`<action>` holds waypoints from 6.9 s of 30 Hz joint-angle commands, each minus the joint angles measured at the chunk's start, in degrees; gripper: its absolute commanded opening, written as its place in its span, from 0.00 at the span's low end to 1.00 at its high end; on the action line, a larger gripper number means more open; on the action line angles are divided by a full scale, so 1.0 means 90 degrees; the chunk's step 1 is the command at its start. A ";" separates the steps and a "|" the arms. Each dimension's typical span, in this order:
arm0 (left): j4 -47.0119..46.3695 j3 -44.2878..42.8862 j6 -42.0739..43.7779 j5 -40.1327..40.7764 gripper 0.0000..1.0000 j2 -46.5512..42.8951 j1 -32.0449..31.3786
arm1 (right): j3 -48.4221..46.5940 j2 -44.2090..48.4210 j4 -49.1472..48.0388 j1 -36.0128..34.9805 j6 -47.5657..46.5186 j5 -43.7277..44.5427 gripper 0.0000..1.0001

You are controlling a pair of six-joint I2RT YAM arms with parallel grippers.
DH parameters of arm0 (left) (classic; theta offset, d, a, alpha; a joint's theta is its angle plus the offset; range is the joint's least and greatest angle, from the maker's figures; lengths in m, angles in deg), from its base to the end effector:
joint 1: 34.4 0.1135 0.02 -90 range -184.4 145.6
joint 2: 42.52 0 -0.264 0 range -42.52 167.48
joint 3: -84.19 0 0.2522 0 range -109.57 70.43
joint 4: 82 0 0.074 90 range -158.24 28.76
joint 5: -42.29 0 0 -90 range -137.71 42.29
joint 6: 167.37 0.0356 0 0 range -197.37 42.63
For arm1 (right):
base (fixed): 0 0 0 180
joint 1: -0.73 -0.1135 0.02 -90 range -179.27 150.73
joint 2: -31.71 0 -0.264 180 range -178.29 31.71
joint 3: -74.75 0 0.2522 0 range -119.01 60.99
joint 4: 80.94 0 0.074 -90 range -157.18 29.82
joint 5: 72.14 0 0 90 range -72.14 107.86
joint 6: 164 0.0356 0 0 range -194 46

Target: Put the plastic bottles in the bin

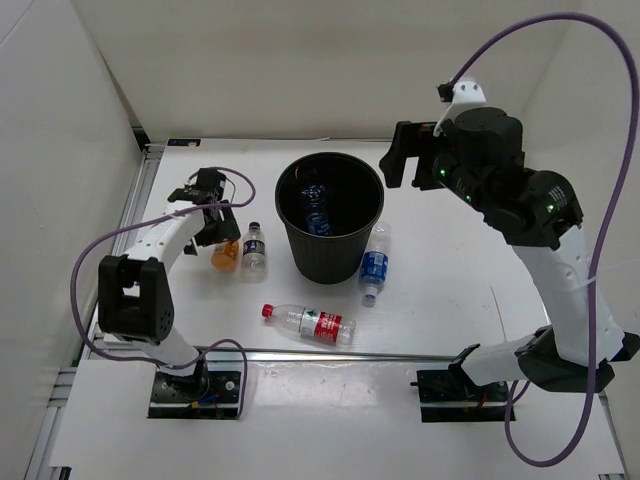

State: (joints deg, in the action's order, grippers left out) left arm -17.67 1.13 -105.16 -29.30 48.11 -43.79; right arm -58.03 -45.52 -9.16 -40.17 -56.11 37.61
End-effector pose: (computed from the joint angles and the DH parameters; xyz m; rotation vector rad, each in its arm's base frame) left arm 0.3041 -0.0389 0.2418 -0.5058 2.6823 0.2806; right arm 0.1647 0.1268 0.5489 -0.1315 1.8509 0.3986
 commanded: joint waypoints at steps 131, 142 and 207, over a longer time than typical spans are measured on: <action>0.3025 -0.2525 -0.1443 0.0590 1.00 -0.2052 -0.1965 | 0.5169 -0.1528 -0.2063 0.3343 0.2211 -0.2790 0.43; 0.2244 -0.1783 -0.1424 0.0504 1.00 -0.2257 -0.1692 | 0.0836 -0.0617 -0.1261 0.3471 0.2280 -0.3414 0.36; 0.0484 -0.2861 -0.0740 0.0151 0.36 0.0487 -0.0706 | 0.1360 0.1413 -0.0529 0.0805 0.0004 -0.0485 1.00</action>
State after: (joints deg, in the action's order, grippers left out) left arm -14.92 -14.13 -110.43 -31.33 59.96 -51.22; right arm -45.07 -32.34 -12.68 -33.07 -56.20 34.20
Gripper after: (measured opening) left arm 0.692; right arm 0.998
